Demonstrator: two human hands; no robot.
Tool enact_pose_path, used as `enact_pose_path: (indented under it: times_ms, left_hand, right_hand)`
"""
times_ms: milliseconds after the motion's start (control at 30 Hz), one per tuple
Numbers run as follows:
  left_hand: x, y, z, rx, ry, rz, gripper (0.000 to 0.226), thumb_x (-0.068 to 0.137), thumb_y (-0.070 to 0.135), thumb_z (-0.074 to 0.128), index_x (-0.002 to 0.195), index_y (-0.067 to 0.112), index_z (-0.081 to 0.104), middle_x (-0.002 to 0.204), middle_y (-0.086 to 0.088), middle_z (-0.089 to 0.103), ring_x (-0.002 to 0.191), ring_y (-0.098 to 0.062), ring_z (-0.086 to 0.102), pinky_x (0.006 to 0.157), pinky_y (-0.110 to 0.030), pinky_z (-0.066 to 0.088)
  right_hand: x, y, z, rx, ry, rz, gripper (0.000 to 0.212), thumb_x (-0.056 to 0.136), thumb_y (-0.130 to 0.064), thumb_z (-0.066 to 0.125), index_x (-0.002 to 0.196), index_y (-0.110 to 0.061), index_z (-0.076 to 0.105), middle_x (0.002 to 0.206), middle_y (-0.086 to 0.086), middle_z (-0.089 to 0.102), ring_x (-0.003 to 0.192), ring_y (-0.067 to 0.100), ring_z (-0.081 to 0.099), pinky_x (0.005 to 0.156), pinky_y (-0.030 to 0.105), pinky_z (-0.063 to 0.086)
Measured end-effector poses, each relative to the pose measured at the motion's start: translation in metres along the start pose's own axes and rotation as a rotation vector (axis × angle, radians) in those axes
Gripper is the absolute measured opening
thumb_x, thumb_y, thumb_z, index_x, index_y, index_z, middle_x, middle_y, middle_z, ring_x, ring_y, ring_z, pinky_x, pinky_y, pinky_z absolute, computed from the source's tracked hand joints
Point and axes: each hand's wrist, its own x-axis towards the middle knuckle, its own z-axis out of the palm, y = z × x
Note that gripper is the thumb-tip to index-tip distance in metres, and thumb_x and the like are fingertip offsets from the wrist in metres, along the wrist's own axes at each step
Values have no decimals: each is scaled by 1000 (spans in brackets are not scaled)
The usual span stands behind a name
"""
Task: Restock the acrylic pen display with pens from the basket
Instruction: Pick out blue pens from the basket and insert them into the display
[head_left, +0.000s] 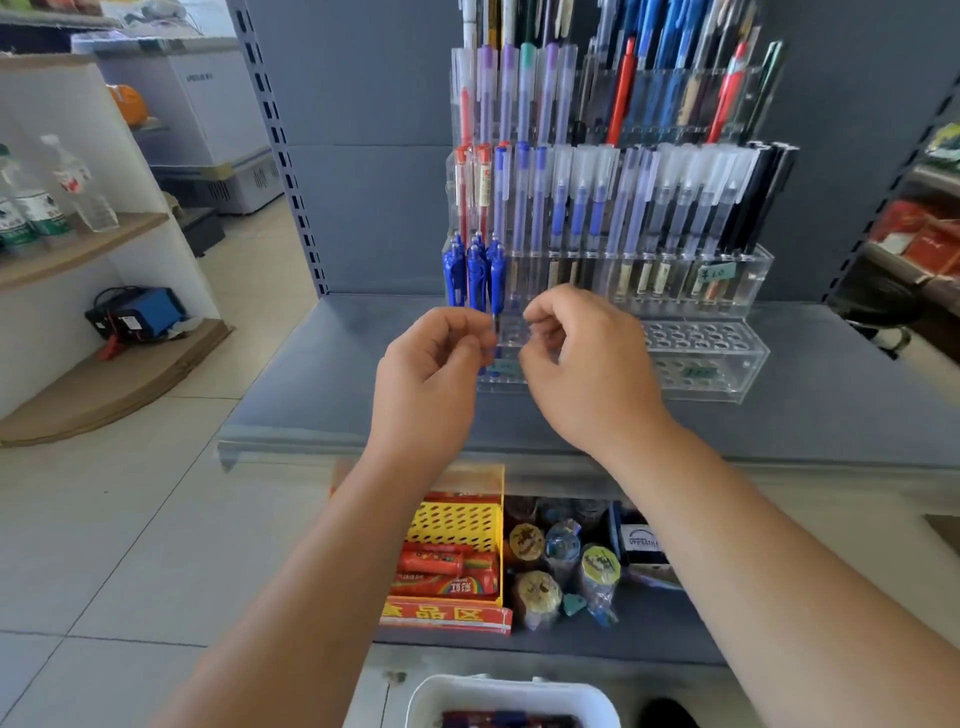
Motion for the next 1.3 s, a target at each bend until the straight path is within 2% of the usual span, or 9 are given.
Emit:
enact_pose_path:
  times_ms: [100,300,400,567,700,767,900,1067,1300]
  left_hand:
    - [-24,-3,-5,123,-61,34,31,91,6,52,88,33,67,86,10,71,90,-16,68,88,-33,56]
    - [-107,-48,-19,445,-164,-55,24,91,10,57,90,33,64,82,15,67,75,-7,60,64,-20,45]
    - [-157,-86,-21,579,-233,-96,23,89,6,60,100,23,69,91,11,66,86,-11,60,68,-13,39]
    - [-225,-140,-23,669,-378,-238,28,90,4,56,112,16,68,109,3,64,94,-11,55,76,-18,37]
    - [-260,-171,-26,731,-450,-336,29,93,6,53,118,14,66,120,-1,62,100,-14,56,84,-25,43]
    - [-270,-183,-28,766,-464,-378,28,95,7,52,119,13,64,124,-4,61,103,-19,59,85,-28,47]
    - [-275,-198,-24,788,-486,-431,30,96,7,51,123,15,62,127,-3,59,94,-13,52,78,-24,44]
    - [-274,-216,-11,789,-551,-447,31,97,6,51,125,14,62,127,-6,59,98,-19,57,84,-28,52]
    - [-280,-250,2,772,-558,-626,35,97,6,52,128,17,61,132,-6,56,107,-25,59,93,-38,56]
  right_hand:
    - [-32,-4,-12,-93,-89,2,18,91,-14,59,107,-15,65,95,-1,63,86,20,59,72,40,53]
    - [-120,0,-6,-144,-222,48,19,91,-19,55,107,-16,66,98,0,65,90,24,59,68,37,51]
    - [-173,12,10,-179,-334,101,20,89,-19,54,105,-16,66,100,3,64,96,28,59,69,39,51]
    - [-250,34,38,-227,-589,166,11,94,-21,53,100,-15,59,105,4,59,97,28,56,63,34,40]
    - [-291,49,54,-249,-747,224,16,94,-23,53,107,-16,59,105,2,58,97,27,57,69,37,48]
    - [-304,55,60,-256,-779,252,15,94,-23,52,104,-17,60,100,0,57,92,26,58,70,39,52]
    - [-323,68,75,-275,-833,305,15,92,-20,51,100,-14,62,99,4,62,91,26,59,74,39,52]
    - [-338,89,99,-215,-970,437,23,92,-20,53,114,-17,61,108,3,62,98,26,59,76,36,52]
    - [-377,127,125,-186,-982,688,30,90,-19,58,120,-18,58,121,6,61,107,26,58,87,34,50]
